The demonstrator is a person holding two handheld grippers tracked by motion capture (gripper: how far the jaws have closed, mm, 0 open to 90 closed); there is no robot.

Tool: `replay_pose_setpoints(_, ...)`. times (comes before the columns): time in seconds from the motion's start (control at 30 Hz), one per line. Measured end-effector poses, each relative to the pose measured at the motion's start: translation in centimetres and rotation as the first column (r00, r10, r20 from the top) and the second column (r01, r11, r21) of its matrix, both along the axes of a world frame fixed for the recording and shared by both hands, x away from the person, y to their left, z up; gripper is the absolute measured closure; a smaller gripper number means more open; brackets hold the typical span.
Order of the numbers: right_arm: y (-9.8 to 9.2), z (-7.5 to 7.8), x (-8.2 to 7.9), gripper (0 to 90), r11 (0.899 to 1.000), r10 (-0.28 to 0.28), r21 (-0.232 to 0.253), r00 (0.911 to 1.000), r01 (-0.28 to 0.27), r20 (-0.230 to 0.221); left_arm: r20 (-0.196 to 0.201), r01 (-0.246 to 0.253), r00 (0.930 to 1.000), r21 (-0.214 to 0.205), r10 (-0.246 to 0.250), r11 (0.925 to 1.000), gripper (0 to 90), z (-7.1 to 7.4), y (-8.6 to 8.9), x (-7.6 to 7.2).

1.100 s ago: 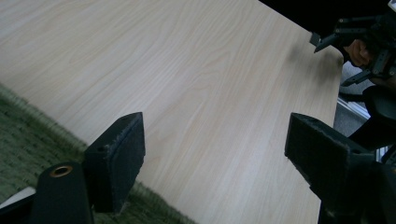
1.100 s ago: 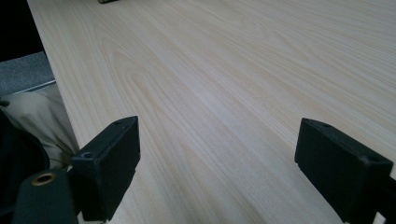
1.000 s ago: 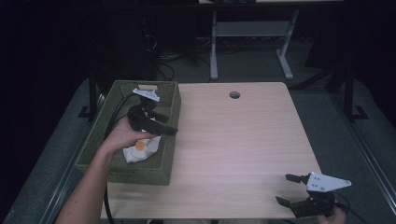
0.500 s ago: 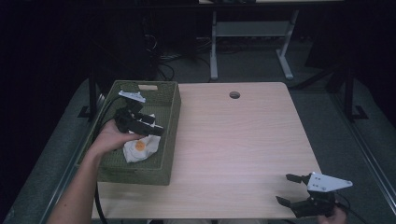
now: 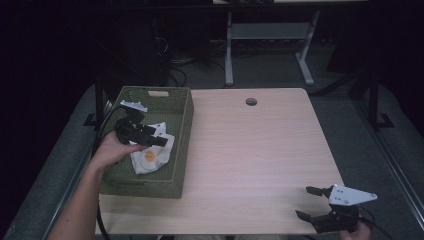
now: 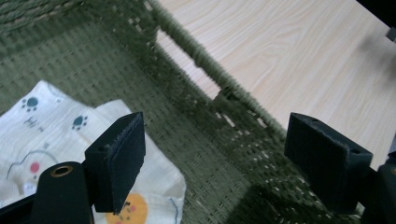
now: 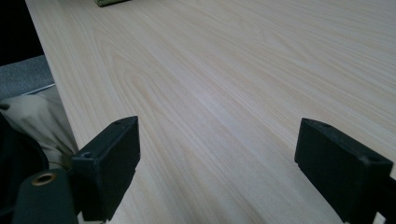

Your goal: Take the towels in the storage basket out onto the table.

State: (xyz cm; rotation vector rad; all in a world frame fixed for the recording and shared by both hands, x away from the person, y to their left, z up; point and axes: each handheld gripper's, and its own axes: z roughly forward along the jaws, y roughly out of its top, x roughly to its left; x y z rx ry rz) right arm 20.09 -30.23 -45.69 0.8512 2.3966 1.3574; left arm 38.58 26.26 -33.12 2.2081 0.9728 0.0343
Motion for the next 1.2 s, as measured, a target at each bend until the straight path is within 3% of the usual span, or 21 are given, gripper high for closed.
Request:
replay_pose_setpoints(0.3, 0.0, 0.0, 0.0, 13.8, 1.000, 0.002, 0.001, 1.0000, -0.002, 0.004, -0.009, -0.073, 0.9973, 0.053, 0.073, 0.9959, 20.2, -1.4, 1.4, 0.3)
replay_pose_setpoints(0.57, 0.1, 0.0, -0.1, 13.8, 1.000, 0.001, 0.001, 1.0000, -0.001, -0.001, -0.045, -0.088, 0.9944, 0.145, 0.096, 0.9854, 20.7, -2.9, 1.5, 0.7)
replay_pose_setpoints(0.67, 0.0, 0.0, -0.1, 13.8, 1.000, 0.001, 0.005, 1.0000, -0.001, -0.001, -0.040, -0.118, 0.9910, 0.183, 0.127, 0.9760, 20.8, -3.3, 1.7, 1.0)
replay_pose_setpoints(0.7, 0.0, 0.0, -0.1, 13.8, 1.000, 0.003, 0.004, 1.0000, -0.003, -0.001, -0.029, -0.138, 0.9887, 0.207, 0.147, 0.9686, 21.5, -3.4, 1.8, 1.1)
replay_pose_setpoints(0.73, 0.0, 0.1, -0.1, 13.8, 1.000, 0.003, 0.002, 1.0000, -0.003, 0.000, -0.029, -0.138, 0.9887, 0.207, 0.147, 0.9686, 21.9, -3.4, 1.8, 1.1)
replay_pose_setpoints(0.77, 0.0, 0.1, -0.1, 13.8, 1.000, 0.002, 0.001, 1.0000, -0.002, 0.000, -0.026, -0.170, 0.9833, 0.220, 0.180, 0.9606, 22.3, -3.6, 2.1, 1.2)
replay_pose_setpoints(0.8, 0.0, 0.1, -0.1, 13.8, 1.000, 0.003, 0.003, 1.0000, -0.003, -0.001, -0.026, -0.170, 0.9833, 0.220, 0.180, 0.9606, 23.1, -3.6, 2.1, 1.2)
replay_pose_setpoints(0.83, 0.0, 0.0, -0.1, 13.8, 1.000, 0.003, 0.004, 1.0000, -0.003, 0.000, -0.020, -0.194, 0.9784, 0.252, 0.206, 0.9481, 23.1, -4.0, 2.2, 1.3)
replay_pose_setpoints(0.9, 0.0, 0.0, -0.1, 13.8, 1.000, 0.001, 0.002, 1.0000, -0.001, 0.000, -0.030, -0.209, 0.9740, 0.267, 0.225, 0.9408, 23.7, -4.3, 2.3, 1.4)
replay_pose_setpoints(0.93, 0.0, 0.0, -0.1, 13.8, 1.000, 0.002, 0.002, 1.0000, -0.002, 0.000, -0.030, -0.207, 0.9740, 0.284, 0.225, 0.9361, 23.9, -4.5, 2.3, 1.4)
replay_pose_setpoints(1.1, 0.0, 0.1, -0.1, 13.8, 1.000, 0.003, 0.003, 1.0000, -0.003, 0.000, -0.064, -0.177, 0.9758, 0.333, 0.209, 0.9263, 27.7, -5.5, 2.1, 1.6)
replay_pose_setpoints(1.2, 0.1, 0.0, -0.1, 13.8, 1.000, 0.002, 0.003, 1.0000, -0.002, 0.000, -0.084, -0.176, 0.9720, 0.358, 0.219, 0.9171, 27.7, -6.2, 1.8, 1.9)
